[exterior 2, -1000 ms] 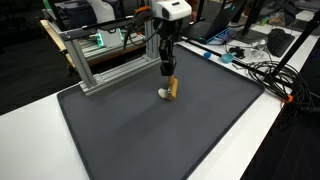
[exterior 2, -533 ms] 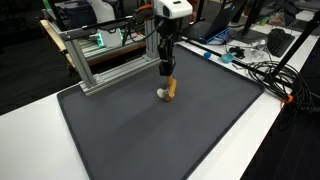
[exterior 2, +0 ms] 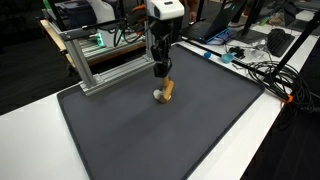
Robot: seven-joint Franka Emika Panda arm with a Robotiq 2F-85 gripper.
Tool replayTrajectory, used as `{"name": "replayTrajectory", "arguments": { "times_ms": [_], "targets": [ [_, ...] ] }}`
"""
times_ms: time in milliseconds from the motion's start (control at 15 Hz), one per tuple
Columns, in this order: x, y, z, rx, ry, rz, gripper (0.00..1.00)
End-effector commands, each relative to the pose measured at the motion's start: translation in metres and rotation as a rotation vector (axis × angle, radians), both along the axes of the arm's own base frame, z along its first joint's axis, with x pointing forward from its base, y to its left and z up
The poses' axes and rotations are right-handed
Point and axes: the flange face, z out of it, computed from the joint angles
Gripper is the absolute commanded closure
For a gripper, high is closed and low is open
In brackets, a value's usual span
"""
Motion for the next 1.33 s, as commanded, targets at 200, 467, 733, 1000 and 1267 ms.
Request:
{"name": "replayTrajectory", "arguments": {
  "times_ms": [200, 467, 733, 1000, 1267],
  "targets": [
    [-0.016, -0.026, 0.035, 0.034, -0.066, -0.095, 0.77],
    [-0.014, -0.019, 0.034, 0.015, -0.051, -0.086, 0.77],
    [-0.015, -0.01, 0.022, -0.01, -0.006, -0.077, 0.77],
    [-0.013, -0.003, 0.004, -0.009, 0.035, -0.092, 0.77],
    [-0.003, -0.003, -0.011, 0.007, 0.045, -0.12, 0.77]
  ]
}}
